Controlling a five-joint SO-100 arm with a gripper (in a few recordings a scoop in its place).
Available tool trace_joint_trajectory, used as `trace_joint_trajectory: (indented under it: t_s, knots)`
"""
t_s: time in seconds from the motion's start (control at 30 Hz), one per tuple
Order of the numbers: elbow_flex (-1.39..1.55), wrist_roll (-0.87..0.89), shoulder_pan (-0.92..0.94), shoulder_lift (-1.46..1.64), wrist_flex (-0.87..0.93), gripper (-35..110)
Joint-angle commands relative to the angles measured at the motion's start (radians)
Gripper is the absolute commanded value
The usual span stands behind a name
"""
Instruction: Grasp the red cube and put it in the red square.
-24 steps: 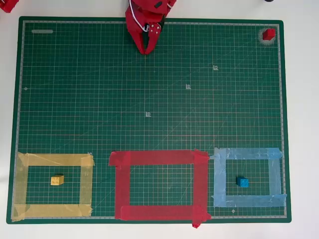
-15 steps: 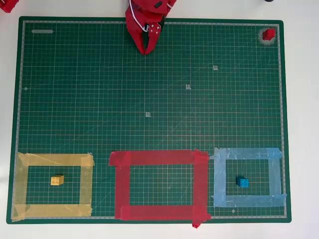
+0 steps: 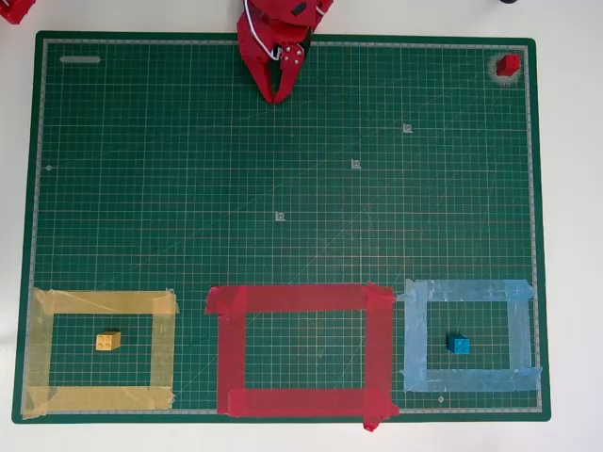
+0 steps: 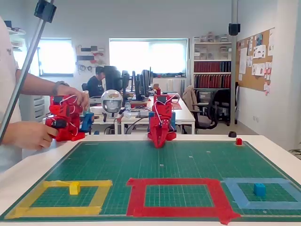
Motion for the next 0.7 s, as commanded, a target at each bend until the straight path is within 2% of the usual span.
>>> trace_joint_trajectory:
  t_s: [0.0,0.1,0.17,0.3,0.43,0.5,0.57,0.67]
  knots:
    - [-0.015,-0.023,0.011,0.035,-0.006,-1]
    - [-0.164,-0.025,-0.014,-0.071,-0.006,-1]
    - [-0.353,-0.018,-0.069,-0.259,-0.003,-1]
    - [-0.796,-0.015,-0.245,-0.690,0.078,-1]
    - [-1.068,-0.023,-0.408,-0.992,0.037,-1]
    - [-1.108,-0.023,-0.485,-1.098,-0.075,-1]
    - [-1.060,-0.023,-0.569,-1.149,-0.288,-1]
    - [-0.854,-0.025,-0.681,-1.173,-0.890,-1]
